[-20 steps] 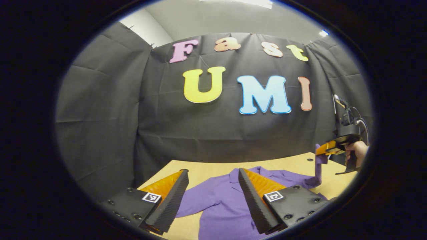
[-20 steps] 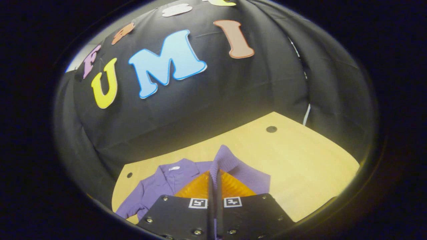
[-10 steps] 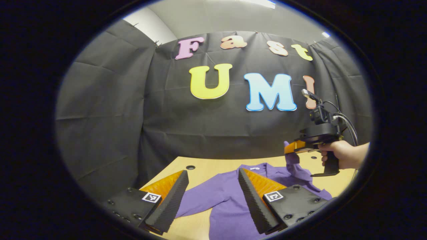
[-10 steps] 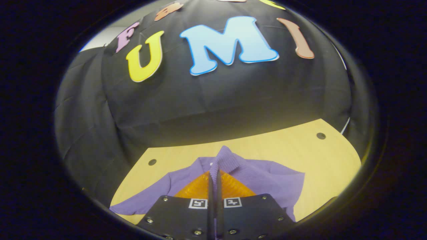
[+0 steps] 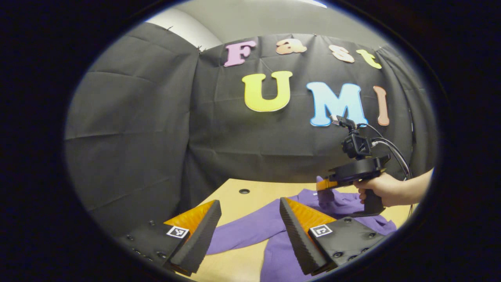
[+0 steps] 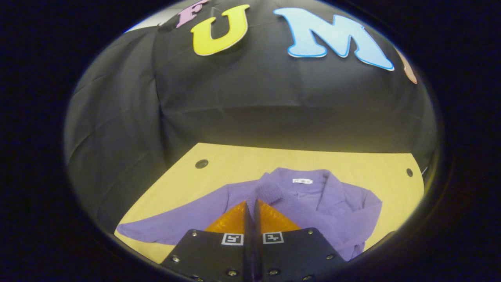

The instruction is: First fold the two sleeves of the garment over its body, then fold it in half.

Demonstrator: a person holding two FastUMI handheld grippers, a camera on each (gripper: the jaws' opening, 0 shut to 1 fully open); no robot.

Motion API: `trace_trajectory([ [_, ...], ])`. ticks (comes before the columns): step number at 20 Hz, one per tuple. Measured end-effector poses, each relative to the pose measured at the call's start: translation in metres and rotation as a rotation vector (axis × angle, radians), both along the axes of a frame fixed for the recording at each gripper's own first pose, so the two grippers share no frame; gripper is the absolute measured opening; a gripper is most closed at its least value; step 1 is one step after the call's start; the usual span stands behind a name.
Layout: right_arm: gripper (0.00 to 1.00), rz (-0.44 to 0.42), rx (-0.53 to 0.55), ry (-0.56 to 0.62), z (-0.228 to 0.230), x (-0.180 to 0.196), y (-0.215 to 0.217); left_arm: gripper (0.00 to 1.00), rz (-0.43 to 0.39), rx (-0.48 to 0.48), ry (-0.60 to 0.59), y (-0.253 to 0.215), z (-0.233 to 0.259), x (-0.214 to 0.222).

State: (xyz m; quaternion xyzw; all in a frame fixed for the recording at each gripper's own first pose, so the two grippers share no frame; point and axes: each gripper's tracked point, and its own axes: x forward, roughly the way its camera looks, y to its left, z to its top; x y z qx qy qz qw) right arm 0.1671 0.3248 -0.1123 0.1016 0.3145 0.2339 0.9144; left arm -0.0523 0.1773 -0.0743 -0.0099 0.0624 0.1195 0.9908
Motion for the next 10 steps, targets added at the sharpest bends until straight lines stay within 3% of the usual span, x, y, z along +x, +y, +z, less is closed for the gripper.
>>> trace_trajectory([
  [5,0.03,0.075,-0.102,0.034,-0.039,-0.007,0.025,0.94,0.051,-0.004,0.008,0.008,-0.005,0.001],
  [10,0.03,0.105,-0.127,0.063,-0.055,-0.013,0.037,0.94,0.076,-0.022,0.012,0.012,-0.011,-0.001],
])
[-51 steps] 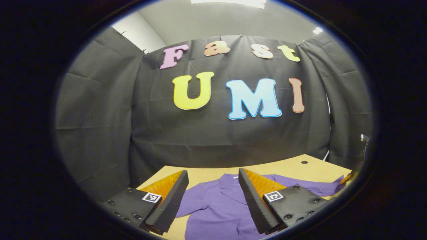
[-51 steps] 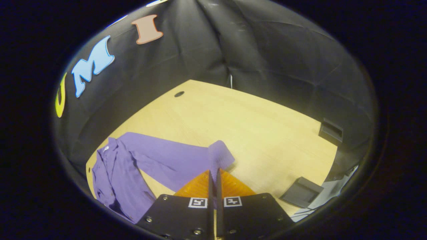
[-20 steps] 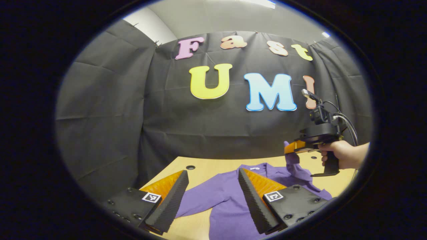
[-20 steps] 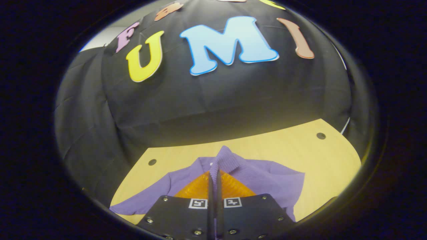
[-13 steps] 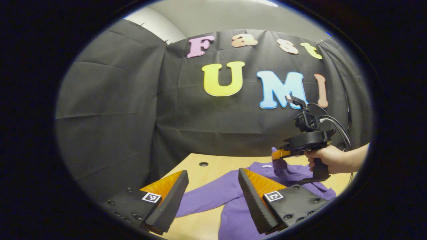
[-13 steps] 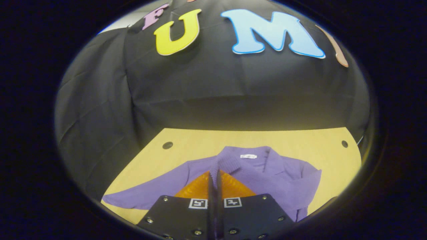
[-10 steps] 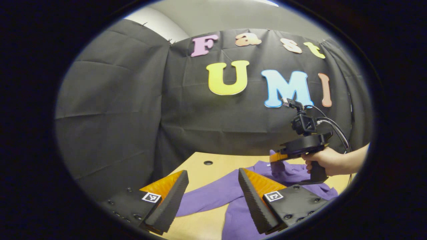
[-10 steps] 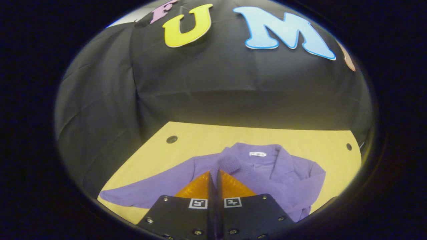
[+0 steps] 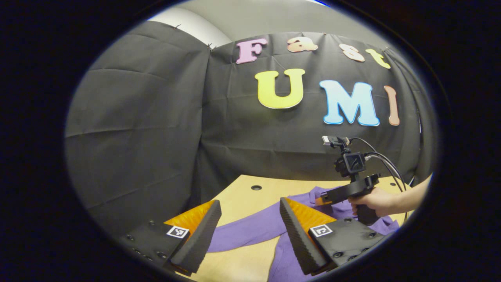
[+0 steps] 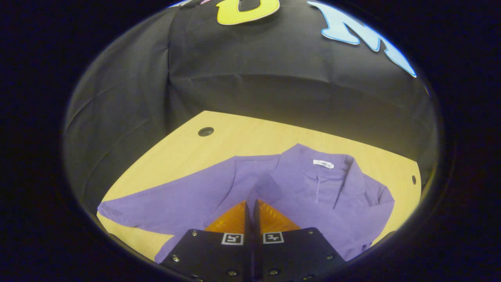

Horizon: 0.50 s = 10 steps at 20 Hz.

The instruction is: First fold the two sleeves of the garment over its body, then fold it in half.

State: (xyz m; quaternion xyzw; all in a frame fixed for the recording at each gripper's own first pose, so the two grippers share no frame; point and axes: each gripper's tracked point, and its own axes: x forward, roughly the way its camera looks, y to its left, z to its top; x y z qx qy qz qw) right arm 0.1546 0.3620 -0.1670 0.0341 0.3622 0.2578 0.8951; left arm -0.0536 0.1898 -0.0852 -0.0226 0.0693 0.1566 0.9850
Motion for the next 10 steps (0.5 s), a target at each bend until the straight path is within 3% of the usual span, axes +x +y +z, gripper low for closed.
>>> trace_trajectory([
  [2,0.04,0.005,0.009,0.007,0.0,-0.001,0.003,0.94,0.004,-0.006,0.004,0.001,-0.001,-0.001],
  [6,0.29,0.02,0.032,-0.03,0.017,-0.003,0.007,0.94,0.015,-0.016,0.005,0.004,-0.005,-0.002],
  [8,0.48,0.025,0.029,-0.056,0.026,-0.007,0.003,0.94,0.024,-0.021,0.005,0.007,-0.01,-0.003],
  [10,0.8,0.023,0.022,-0.082,0.035,-0.01,-0.002,0.94,0.036,-0.019,0.005,0.013,-0.017,-0.005],
])
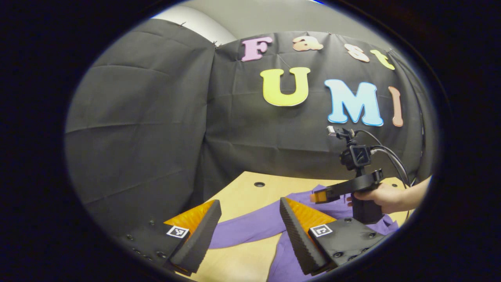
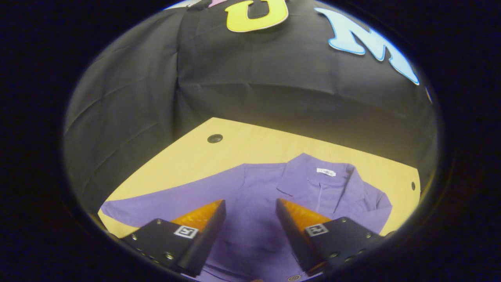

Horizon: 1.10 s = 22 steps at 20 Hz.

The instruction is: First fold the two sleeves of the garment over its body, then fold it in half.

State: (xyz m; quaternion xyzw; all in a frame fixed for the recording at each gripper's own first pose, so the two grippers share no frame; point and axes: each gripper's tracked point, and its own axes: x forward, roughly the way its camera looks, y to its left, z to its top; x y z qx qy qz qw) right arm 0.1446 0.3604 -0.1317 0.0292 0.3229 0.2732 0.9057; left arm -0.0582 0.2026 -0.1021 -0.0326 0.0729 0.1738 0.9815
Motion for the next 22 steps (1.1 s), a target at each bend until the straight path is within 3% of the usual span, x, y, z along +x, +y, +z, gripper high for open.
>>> trace_trajectory([
  [1,0.95,-0.003,0.0,-0.014,0.004,-0.003,-0.004,0.94,0.008,0.001,0.004,0.002,-0.004,-0.001],
  [9,0.95,-0.048,0.065,-0.126,0.063,-0.034,-0.049,0.94,0.144,-0.037,0.067,0.051,-0.053,-0.012],
  [10,0.9,-0.058,0.074,-0.146,0.072,-0.038,-0.056,0.94,0.167,-0.04,0.079,0.06,-0.06,-0.013],
  [12,0.95,-0.077,0.093,-0.174,0.084,-0.05,-0.071,0.94,0.211,-0.044,0.104,0.08,-0.073,-0.016],
  [22,0.95,-0.193,0.063,-0.192,0.092,-0.104,-0.154,0.94,0.389,-0.089,0.225,0.157,-0.135,-0.039],
])
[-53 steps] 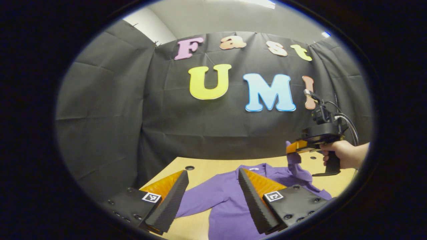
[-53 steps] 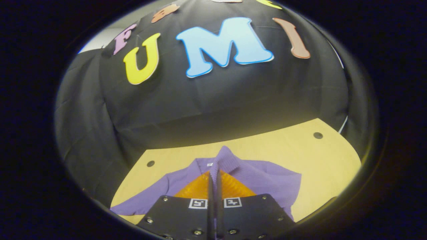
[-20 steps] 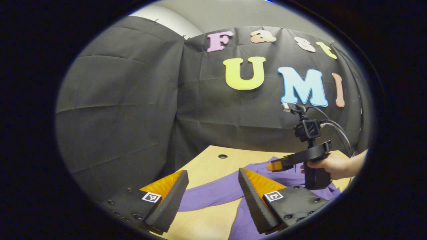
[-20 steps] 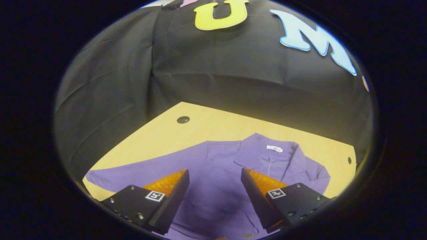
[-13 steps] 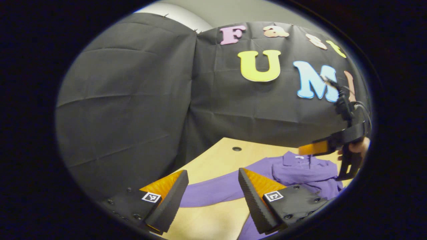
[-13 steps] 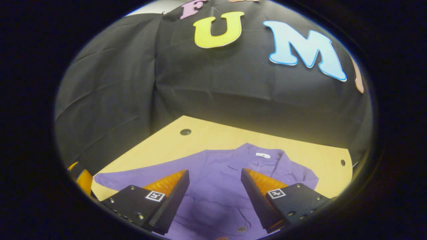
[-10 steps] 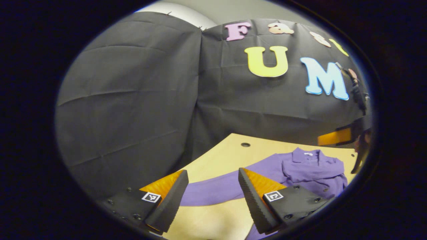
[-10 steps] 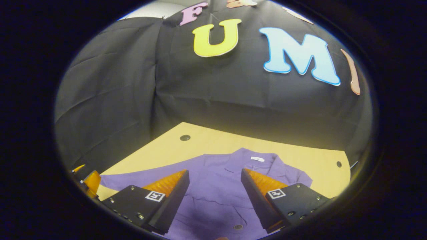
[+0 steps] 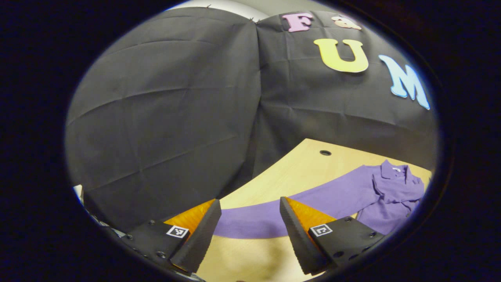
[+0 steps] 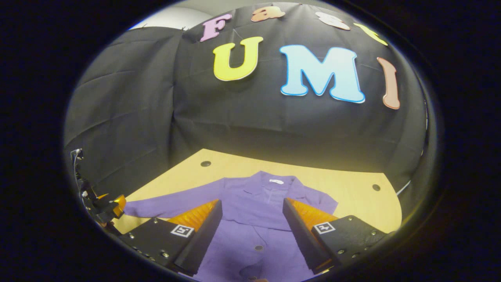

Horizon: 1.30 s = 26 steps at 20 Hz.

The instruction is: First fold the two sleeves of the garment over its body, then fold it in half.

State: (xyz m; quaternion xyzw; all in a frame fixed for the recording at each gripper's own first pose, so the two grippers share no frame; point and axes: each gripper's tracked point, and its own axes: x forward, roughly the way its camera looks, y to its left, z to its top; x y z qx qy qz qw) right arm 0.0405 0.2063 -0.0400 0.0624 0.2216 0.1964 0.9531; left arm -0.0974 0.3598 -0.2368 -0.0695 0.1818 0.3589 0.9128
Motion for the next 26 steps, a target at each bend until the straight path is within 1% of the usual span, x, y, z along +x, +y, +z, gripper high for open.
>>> trace_trajectory([
  [4,0.95,-0.036,-0.011,0.014,-0.002,-0.017,-0.017,0.94,0.069,-0.06,0.036,0.024,-0.029,-0.014],
  [5,0.9,-0.043,-0.012,0.018,-0.003,-0.021,-0.02,0.94,0.082,-0.076,0.048,0.029,-0.037,-0.018],
  [6,0.95,-0.054,-0.015,0.026,-0.004,-0.025,-0.024,0.94,0.09,-0.089,0.062,0.028,-0.041,-0.019],
  [7,0.95,-0.064,-0.016,0.037,-0.007,-0.029,-0.026,0.99,0.094,-0.097,0.074,0.03,-0.048,-0.021],
  [8,0.95,-0.073,-0.015,0.048,-0.009,-0.034,-0.028,0.95,0.095,-0.109,0.082,0.034,-0.057,-0.021],
  [14,0.95,-0.126,-0.029,0.086,-0.016,-0.052,-0.033,0.94,0.083,-0.193,0.109,0.043,-0.085,-0.024],
  [16,0.95,-0.135,-0.035,0.084,-0.015,-0.055,-0.033,0.99,0.081,-0.207,0.126,0.04,-0.089,-0.026],
  [17,0.95,-0.134,-0.034,0.086,-0.015,-0.057,-0.032,0.95,0.075,-0.204,0.128,0.039,-0.088,-0.025],
  [18,0.95,-0.132,-0.032,0.09,-0.015,-0.058,-0.031,0.99,0.076,-0.204,0.133,0.039,-0.09,-0.024],
  [19,0.95,-0.131,-0.026,0.093,-0.015,-0.059,-0.031,0.99,0.072,-0.196,0.135,0.04,-0.089,-0.024],
  [24,0.95,-0.135,-0.022,0.103,-0.021,-0.068,-0.039,0.68,0.034,-0.196,0.135,0.028,-0.094,-0.007],
  [25,0.95,-0.135,-0.021,0.109,-0.024,-0.07,-0.043,0.49,0.03,-0.192,0.143,0.024,-0.093,-0.004],
  [26,0.95,-0.141,-0.019,0.115,-0.026,-0.071,-0.048,0.42,0.019,-0.187,0.153,0.026,-0.096,-0.006],
])
